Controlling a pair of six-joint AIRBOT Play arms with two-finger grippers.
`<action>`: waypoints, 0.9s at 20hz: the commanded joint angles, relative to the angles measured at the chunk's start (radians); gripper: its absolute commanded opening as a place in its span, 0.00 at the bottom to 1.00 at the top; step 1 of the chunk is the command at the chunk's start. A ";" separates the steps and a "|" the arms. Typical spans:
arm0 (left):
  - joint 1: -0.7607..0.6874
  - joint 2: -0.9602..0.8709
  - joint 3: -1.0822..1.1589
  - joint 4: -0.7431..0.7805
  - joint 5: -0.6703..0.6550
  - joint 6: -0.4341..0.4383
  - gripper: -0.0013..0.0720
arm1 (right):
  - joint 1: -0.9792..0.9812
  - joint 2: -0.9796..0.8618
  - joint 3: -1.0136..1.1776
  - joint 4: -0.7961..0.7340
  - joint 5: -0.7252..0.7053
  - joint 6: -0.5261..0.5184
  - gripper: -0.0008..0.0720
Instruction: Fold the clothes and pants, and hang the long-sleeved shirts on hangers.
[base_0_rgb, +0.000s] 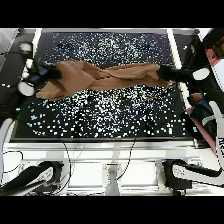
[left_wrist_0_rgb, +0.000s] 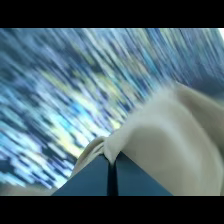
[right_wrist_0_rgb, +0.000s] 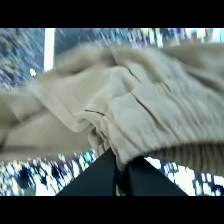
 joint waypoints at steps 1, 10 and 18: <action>0.114 0.084 0.062 0.071 0.071 0.000 0.04 | 0.001 0.001 0.116 -0.006 0.008 0.010 0.06; 0.172 0.097 0.062 0.095 0.076 0.000 0.04 | -0.166 0.001 0.275 -0.099 0.286 0.111 0.06; 0.163 -0.079 0.062 0.145 0.237 0.000 0.04 | -0.159 -0.065 0.274 -0.097 -0.082 0.239 0.06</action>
